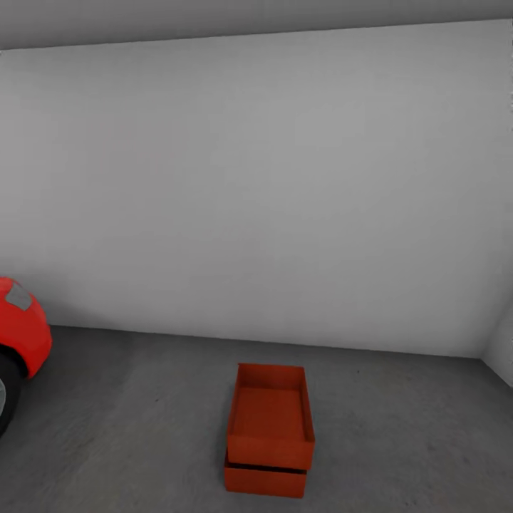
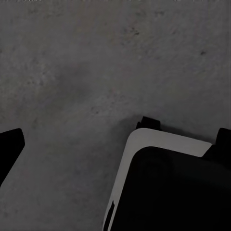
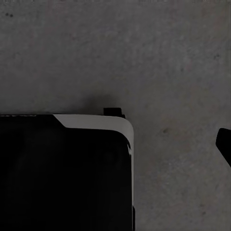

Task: Move the two storage containers from the living room to the garage. In the garage, place one container on the floor and stack the other container on top of it (either order is fine).

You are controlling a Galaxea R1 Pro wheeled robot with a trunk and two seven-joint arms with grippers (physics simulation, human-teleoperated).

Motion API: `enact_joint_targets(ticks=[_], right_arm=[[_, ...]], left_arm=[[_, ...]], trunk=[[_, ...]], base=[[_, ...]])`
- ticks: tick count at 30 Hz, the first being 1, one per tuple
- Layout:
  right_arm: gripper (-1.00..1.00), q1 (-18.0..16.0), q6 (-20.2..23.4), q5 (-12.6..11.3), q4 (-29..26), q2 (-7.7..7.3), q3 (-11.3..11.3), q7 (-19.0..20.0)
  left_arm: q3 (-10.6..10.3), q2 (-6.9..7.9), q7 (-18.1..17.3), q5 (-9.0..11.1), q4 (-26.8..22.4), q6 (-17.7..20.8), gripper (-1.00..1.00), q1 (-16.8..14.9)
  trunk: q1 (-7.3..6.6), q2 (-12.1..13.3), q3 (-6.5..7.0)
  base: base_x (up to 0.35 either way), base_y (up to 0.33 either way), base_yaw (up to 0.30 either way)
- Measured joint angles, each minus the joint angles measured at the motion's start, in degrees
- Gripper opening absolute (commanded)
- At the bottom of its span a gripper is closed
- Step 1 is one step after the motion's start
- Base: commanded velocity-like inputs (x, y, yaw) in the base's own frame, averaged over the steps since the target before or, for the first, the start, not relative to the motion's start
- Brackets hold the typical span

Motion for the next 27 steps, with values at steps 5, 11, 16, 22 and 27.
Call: enact_joint_targets(ticks=[5,11,16,22,27], right_arm=[[1.0,0.0,0.0,-0.1,0.0,-0.01,0.0,0.0],[1.0,0.0,0.1,-0.1,0.1,-0.02,0.0,0.0],[1.0,0.0,0.1,-0.1,0.0,-0.03,0.0,-0.1],[1.0,0.0,0.1,-0.2,0.0,-0.03,0.0,-0.1],[1.0,0.0,0.1,-0.2,0.0,-0.03,0.0,-0.1]], left_arm=[[0.0,0.0,0.0,0.0,0.0,0.0,1.0,0.0],[0.0,0.0,0.0,0.0,0.0,0.0,1.0,0.0],[0.0,0.0,0.0,0.0,0.0,0.0,1.0,0.0],[0.0,0.0,0.0,0.0,0.0,0.0,1.0,0.0],[0.0,0.0,0.0,0.0,0.0,0.0,1.0,0.0]], trunk=[[0.0,0.0,0.46],[0.0,0.0,1.01],[0.0,0.0,1.47],[0.0,0.0,2.02],[0.0,0.0,2.44]], base=[[0.0,0.0,-0.003],[0.0,0.0,0.0],[0.0,0.0,0.0],[0.0,0.0,0.0],[0.0,0.0,0.0]])
